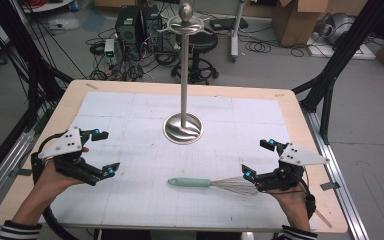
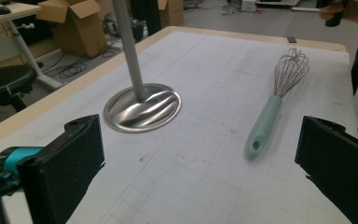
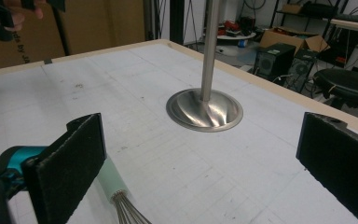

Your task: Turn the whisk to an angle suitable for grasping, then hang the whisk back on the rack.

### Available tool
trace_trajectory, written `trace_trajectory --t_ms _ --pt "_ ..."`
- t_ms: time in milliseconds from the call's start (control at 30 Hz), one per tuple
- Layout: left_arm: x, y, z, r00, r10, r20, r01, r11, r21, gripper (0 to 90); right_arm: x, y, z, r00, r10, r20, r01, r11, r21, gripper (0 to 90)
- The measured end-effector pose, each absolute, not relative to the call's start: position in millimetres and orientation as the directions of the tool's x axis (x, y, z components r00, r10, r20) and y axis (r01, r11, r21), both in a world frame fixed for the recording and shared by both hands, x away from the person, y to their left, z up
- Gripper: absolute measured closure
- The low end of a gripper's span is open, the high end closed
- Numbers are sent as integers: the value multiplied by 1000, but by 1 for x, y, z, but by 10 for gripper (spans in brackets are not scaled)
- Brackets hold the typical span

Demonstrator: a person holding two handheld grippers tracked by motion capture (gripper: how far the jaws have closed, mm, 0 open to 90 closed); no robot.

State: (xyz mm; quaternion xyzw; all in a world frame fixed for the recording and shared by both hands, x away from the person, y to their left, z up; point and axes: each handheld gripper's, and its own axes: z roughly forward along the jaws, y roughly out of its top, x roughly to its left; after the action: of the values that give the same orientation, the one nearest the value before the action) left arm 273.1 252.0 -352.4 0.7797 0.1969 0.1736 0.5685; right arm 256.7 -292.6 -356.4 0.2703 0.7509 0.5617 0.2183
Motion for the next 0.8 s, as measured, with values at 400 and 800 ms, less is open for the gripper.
trace_trajectory --t_ms 400,800 --pt "271 272 -356 838 546 22 116 -216 969 17 257 -296 -359 -755 655 -21 166 222 961 1" --pt "271 279 -360 830 557 26 100 -194 976 17 259 -286 -358 -772 635 -19 175 241 955 1"
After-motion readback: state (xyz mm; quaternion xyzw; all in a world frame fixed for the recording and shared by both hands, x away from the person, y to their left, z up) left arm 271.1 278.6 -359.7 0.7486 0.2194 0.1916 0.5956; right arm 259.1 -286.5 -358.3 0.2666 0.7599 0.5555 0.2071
